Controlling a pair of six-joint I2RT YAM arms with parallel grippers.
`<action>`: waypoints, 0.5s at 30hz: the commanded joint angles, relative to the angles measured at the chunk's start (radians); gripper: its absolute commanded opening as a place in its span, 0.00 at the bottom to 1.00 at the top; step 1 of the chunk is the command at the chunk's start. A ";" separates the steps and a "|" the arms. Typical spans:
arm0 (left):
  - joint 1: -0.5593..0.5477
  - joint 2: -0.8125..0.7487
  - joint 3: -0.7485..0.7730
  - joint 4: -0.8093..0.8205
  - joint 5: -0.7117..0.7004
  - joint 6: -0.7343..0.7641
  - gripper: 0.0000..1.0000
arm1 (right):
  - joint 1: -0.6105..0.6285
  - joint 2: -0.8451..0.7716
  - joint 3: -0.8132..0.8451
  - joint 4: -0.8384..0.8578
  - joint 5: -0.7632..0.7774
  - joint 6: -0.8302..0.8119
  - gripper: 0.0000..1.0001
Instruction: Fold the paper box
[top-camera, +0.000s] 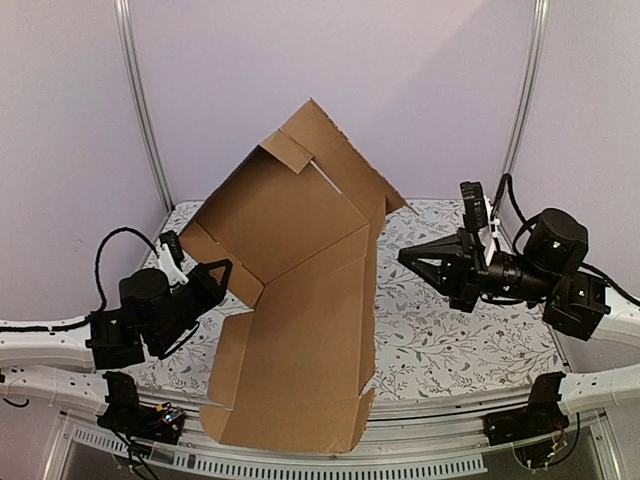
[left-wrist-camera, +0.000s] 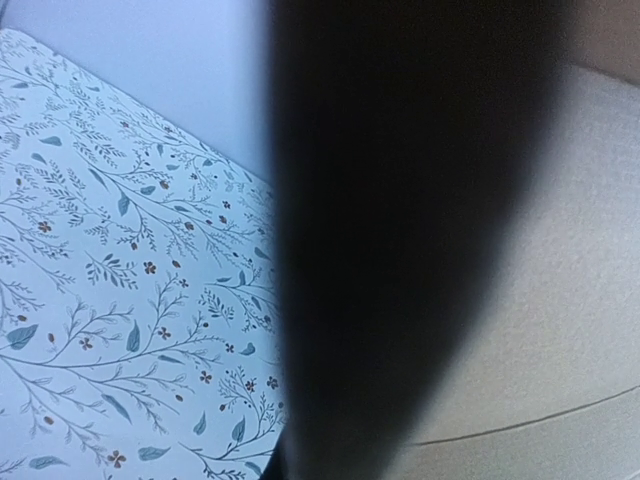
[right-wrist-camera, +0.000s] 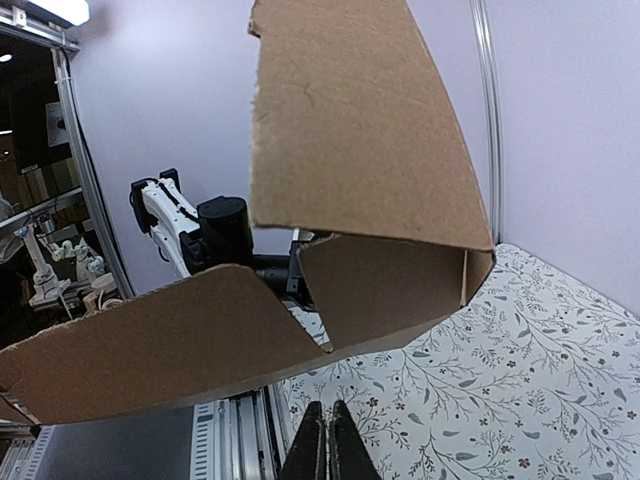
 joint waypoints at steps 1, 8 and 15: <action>0.019 -0.006 -0.010 -0.008 0.024 -0.028 0.00 | 0.004 0.039 0.048 0.088 -0.021 -0.015 0.02; 0.026 -0.002 -0.008 0.000 0.047 -0.025 0.00 | 0.004 0.108 0.081 0.154 -0.025 -0.017 0.02; 0.028 0.009 -0.008 0.003 0.067 -0.020 0.00 | 0.005 0.163 0.107 0.211 -0.028 -0.021 0.02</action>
